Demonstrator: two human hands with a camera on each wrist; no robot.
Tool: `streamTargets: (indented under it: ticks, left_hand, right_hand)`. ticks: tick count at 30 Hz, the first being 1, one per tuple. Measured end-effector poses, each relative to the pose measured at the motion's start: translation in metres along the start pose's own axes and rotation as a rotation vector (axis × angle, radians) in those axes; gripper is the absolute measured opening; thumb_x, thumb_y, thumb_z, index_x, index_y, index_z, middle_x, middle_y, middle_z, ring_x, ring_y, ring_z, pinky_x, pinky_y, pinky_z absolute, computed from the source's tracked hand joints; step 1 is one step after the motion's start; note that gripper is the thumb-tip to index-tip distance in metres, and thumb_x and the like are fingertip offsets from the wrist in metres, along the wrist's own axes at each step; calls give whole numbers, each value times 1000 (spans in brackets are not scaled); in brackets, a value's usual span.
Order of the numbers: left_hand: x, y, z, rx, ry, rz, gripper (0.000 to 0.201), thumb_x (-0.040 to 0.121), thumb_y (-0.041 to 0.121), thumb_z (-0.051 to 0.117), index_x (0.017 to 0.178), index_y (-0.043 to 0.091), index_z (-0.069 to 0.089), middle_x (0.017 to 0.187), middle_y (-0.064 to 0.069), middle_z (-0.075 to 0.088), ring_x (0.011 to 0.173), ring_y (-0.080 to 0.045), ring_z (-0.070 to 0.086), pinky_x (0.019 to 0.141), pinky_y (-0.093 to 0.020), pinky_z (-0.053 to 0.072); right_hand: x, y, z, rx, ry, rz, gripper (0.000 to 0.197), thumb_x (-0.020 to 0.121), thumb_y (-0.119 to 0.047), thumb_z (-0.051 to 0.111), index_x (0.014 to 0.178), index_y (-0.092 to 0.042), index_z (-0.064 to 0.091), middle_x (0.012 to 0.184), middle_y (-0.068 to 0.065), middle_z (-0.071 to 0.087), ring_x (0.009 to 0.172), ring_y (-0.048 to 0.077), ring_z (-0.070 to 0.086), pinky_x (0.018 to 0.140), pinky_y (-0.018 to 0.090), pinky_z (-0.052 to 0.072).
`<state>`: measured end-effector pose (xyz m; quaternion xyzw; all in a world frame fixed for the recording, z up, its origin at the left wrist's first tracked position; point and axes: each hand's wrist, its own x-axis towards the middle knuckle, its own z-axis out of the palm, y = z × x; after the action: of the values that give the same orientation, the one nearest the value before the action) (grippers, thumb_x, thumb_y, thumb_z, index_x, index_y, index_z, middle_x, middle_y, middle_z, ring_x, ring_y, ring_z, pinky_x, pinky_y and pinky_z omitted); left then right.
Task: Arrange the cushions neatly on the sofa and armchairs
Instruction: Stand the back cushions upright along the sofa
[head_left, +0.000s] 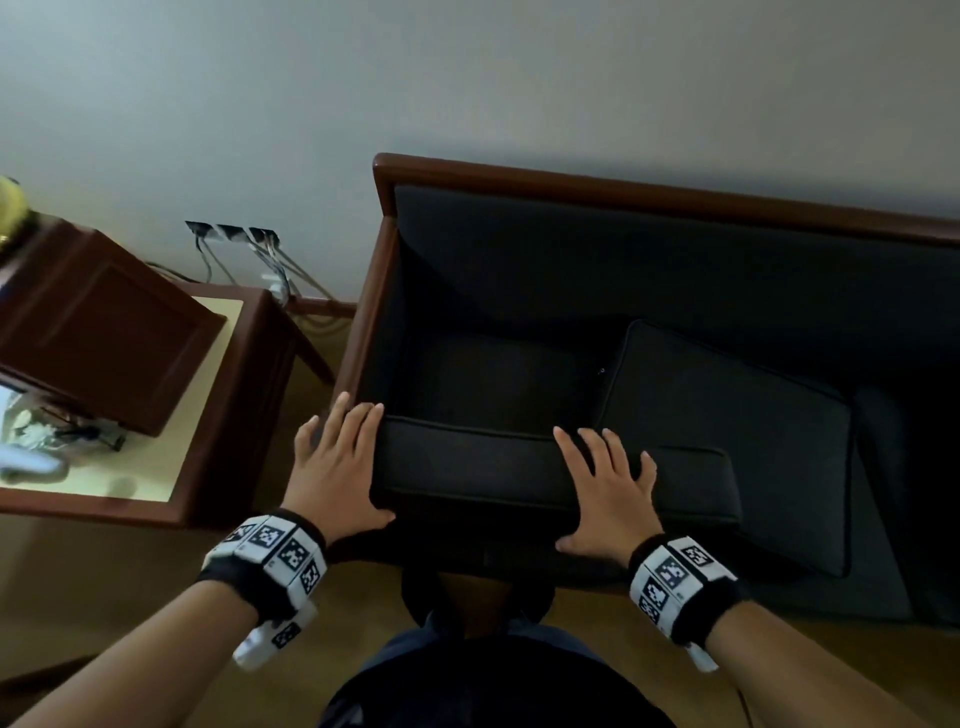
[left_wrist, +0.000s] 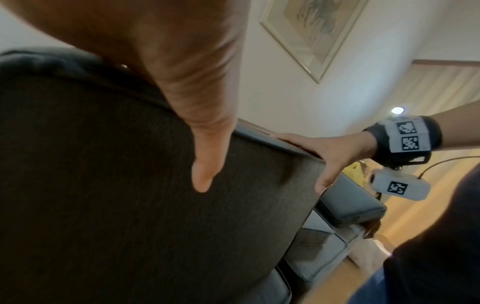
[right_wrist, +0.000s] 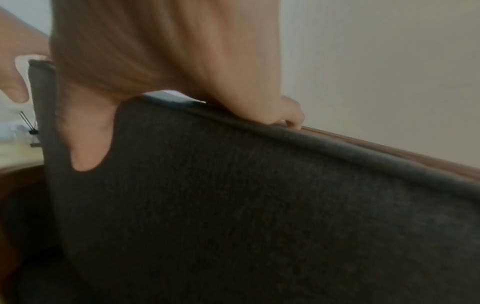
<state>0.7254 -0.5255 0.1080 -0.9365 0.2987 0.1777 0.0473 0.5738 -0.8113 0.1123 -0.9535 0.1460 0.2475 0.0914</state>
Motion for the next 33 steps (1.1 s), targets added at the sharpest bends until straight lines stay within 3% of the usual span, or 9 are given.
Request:
streamTargets:
  ticks: [2,4,8,10,13,18,22,29,33]
  left_hand:
    - [9,-2,-5,56,27,65,126,53,64,76,154,16,18,152,-5,35,146,-27,23,118,-47,13]
    - [18,0,-15,128,2,132,124,54,68,73,154,18,17,144,-2,41,135,-26,38,115,-43,22]
    - [37,2,-22,149,-68,229,122,54,65,75,151,14,21,149,-4,37,139,-26,34,118,-40,23]
    - [45,-2,-22,99,-70,252,118,48,62,76,147,15,31,146,-2,42,136,-23,39,116,-38,26]
    - [52,-8,-24,41,-69,255,113,44,63,74,143,22,37,136,3,49,125,-20,49,109,-38,32]
    - [64,-7,-39,50,-60,294,105,39,63,69,135,27,47,121,8,56,112,-18,57,93,-38,42]
    - [81,-16,-83,35,-18,282,92,35,64,66,121,34,51,105,13,58,101,-16,62,82,-35,43]
    - [112,-25,-192,-15,95,243,97,35,66,74,125,37,49,107,12,58,94,-15,58,85,-36,47]
    - [143,-25,-216,-4,212,221,99,38,63,76,128,31,48,108,6,59,97,-20,58,89,-42,45]
  right_hand:
    - [0,7,-1,-57,27,19,130,63,-46,80,152,-30,-14,160,4,9,149,27,4,116,58,4]
    - [2,13,-2,-80,48,80,122,65,-39,78,154,-25,-5,158,5,16,148,26,9,117,55,8]
    - [7,13,-2,-71,64,143,106,60,-33,77,150,-19,22,148,6,34,141,27,27,115,56,15]
    - [14,11,-3,-60,92,142,98,53,-29,78,142,-16,38,134,5,47,128,26,42,110,54,22]
    - [28,13,-10,-67,104,113,81,48,-27,77,124,-18,51,117,0,55,111,23,53,101,47,29]
    - [36,25,-34,-68,38,28,56,54,-30,72,106,-23,52,104,-8,55,102,16,52,90,37,28]
    - [42,27,-79,-25,35,-7,61,47,-38,79,100,-26,51,97,-12,55,93,12,49,83,34,25]
    - [54,39,-199,-21,180,-62,75,38,-49,81,105,-32,50,96,-14,50,95,12,48,79,35,24]
    - [88,52,-226,-22,352,-99,78,43,-43,83,113,-23,54,102,-7,56,98,19,51,78,34,18]
